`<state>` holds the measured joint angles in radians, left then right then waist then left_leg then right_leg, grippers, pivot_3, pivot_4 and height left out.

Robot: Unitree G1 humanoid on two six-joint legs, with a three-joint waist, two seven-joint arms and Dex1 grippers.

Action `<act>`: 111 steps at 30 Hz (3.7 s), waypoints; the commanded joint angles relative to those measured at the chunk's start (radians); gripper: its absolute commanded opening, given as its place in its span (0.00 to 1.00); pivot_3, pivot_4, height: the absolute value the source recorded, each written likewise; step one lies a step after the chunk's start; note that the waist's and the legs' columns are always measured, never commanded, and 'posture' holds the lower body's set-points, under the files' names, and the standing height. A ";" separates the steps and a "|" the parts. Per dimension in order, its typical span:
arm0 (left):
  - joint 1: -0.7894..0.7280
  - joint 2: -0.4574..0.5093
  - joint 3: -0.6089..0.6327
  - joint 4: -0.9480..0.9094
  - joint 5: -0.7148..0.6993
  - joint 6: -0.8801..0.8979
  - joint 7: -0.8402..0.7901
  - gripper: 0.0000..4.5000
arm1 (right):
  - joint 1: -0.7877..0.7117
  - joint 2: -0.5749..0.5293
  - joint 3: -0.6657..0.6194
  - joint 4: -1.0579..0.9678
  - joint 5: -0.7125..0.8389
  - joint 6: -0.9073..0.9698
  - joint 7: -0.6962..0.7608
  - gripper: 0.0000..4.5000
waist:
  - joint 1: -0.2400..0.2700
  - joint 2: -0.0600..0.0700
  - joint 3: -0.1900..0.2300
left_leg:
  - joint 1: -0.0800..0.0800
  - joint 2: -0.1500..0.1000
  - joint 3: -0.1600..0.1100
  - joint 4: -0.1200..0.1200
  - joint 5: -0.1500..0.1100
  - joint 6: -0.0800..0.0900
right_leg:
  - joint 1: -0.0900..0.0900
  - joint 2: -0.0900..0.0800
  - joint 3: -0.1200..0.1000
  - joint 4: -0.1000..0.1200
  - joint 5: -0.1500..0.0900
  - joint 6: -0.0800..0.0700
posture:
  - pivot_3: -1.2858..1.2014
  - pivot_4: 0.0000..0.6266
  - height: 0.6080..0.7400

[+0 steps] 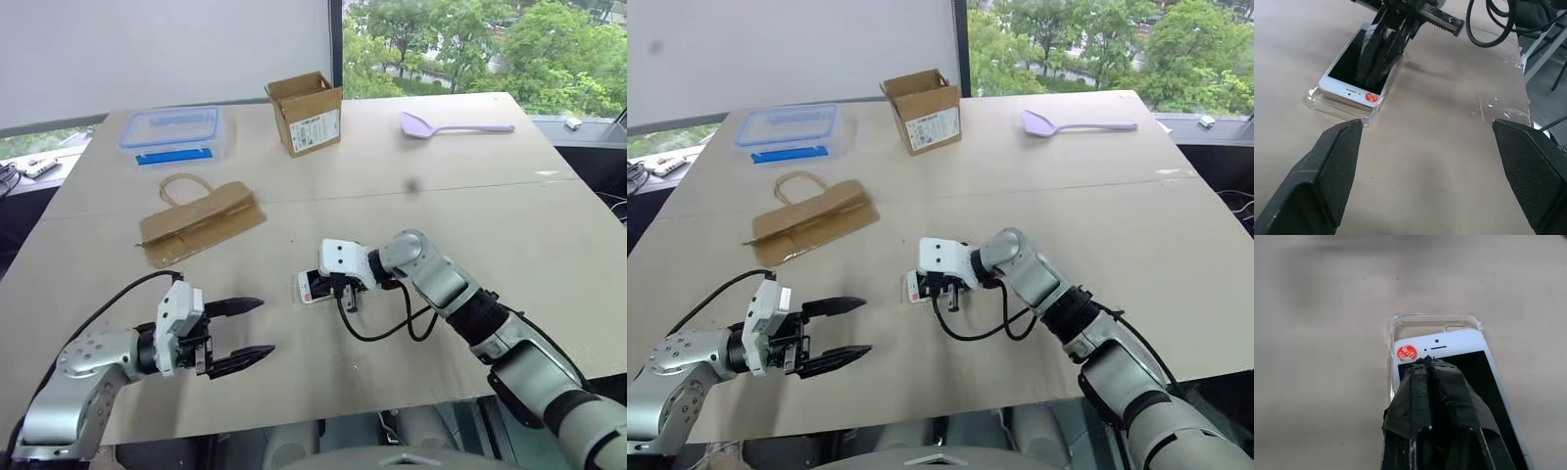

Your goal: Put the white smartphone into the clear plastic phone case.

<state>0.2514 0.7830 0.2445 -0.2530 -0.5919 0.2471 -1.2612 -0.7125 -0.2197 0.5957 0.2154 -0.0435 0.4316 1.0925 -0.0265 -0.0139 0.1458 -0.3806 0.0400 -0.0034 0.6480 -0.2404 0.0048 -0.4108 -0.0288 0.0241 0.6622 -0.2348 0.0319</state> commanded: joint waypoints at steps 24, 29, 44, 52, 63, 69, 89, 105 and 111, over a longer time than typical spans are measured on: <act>-0.061 -0.005 0.002 0.020 0.021 0.033 0.077 0.98 | 0.156 -0.038 -0.244 -0.174 0.204 0.413 -0.110 0.01 | 0.012 0.008 -0.007 | -0.005 -0.001 -0.003 -0.001 -0.003 -0.004 | -0.002 -0.012 -0.003 -0.005 0.000 0.000 | 0.52 0.24 1.00; -0.110 -0.021 -0.031 0.062 0.078 0.028 0.139 0.98 | 0.165 -0.092 -0.372 -0.483 0.345 0.490 -0.122 0.01 | 0.012 0.004 0.006 | -0.022 -0.002 -0.003 -0.001 0.000 0.000 | -0.014 -0.008 -0.005 -0.007 0.000 0.001 | 0.52 0.24 1.00; -0.192 -0.065 -0.092 0.138 0.207 -0.004 0.259 0.98 | 0.220 -0.348 -0.309 -0.472 0.161 0.297 -0.260 0.01 | 0.009 -0.004 0.017 | -0.035 -0.002 0.000 -0.003 0.000 0.000 | -0.028 -0.001 -0.007 -0.005 0.003 0.002 | 0.52 0.24 1.00; -0.200 -0.076 -0.106 0.159 0.248 -0.025 0.287 0.98 | 0.236 -0.345 -0.216 -0.491 0.185 0.263 -0.192 0.01 | 0.010 -0.004 0.018 | -0.034 -0.001 -0.001 0.001 0.000 0.000 | -0.027 0.000 -0.008 -0.001 0.002 0.003 | 0.52 0.24 1.00; -0.169 -0.086 -0.110 0.133 0.252 -0.030 0.300 0.98 | 0.240 -0.366 -0.168 -0.530 0.198 0.228 -0.113 0.01 | 0.010 -0.004 0.018 | -0.033 -0.001 -0.002 0.003 0.000 0.000 | -0.026 0.000 -0.008 -0.001 0.003 0.003 | 0.52 0.24 1.00; -0.182 -0.073 -0.084 0.157 0.242 -0.029 0.301 0.98 | 0.249 -0.398 -0.190 -0.527 0.190 0.238 -0.109 0.01 | 0.011 -0.004 0.018 | -0.033 -0.001 -0.002 0.003 0.000 0.000 | -0.026 0.001 -0.008 -0.001 0.003 0.003 | 0.52 0.24 1.00; -0.242 -0.045 -0.054 0.287 0.282 -0.107 0.315 0.98 | 0.197 -0.401 -0.210 -0.510 0.181 0.257 -0.132 0.01 | 0.008 -0.004 0.018 | -0.029 0.002 -0.003 0.004 0.000 0.000 | -0.023 0.005 -0.008 0.001 0.004 0.001 | 0.52 0.24 1.00; -0.250 -0.068 -0.123 0.213 0.245 -0.078 0.251 0.59 | 0.177 -0.355 -0.174 -0.486 0.165 0.244 -0.134 0.00 | 0.013 -0.004 0.017 | -0.031 0.002 -0.003 0.005 0.000 0.000 | -0.023 0.005 -0.008 0.000 0.006 -0.003 | 0.52 0.24 1.00; -0.253 -0.060 -0.134 0.183 0.242 -0.053 0.231 0.01 | 0.176 -0.348 -0.169 -0.479 0.160 0.239 -0.136 0.00 | 0.013 -0.004 0.017 | -0.031 0.002 -0.004 0.005 0.000 0.000 | -0.023 0.005 -0.008 0.000 0.006 -0.003 | 0.52 0.24 1.00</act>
<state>-0.0025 0.7122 0.1227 -0.0299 -0.3400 0.1891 -1.0125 -0.5144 -0.5716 0.4249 -0.2488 0.1200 0.6887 0.9542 -0.0140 -0.0183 0.1633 -0.4117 0.0418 -0.0069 0.6532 -0.2401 0.0050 -0.4334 -0.0241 0.0158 0.6623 -0.2284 0.0291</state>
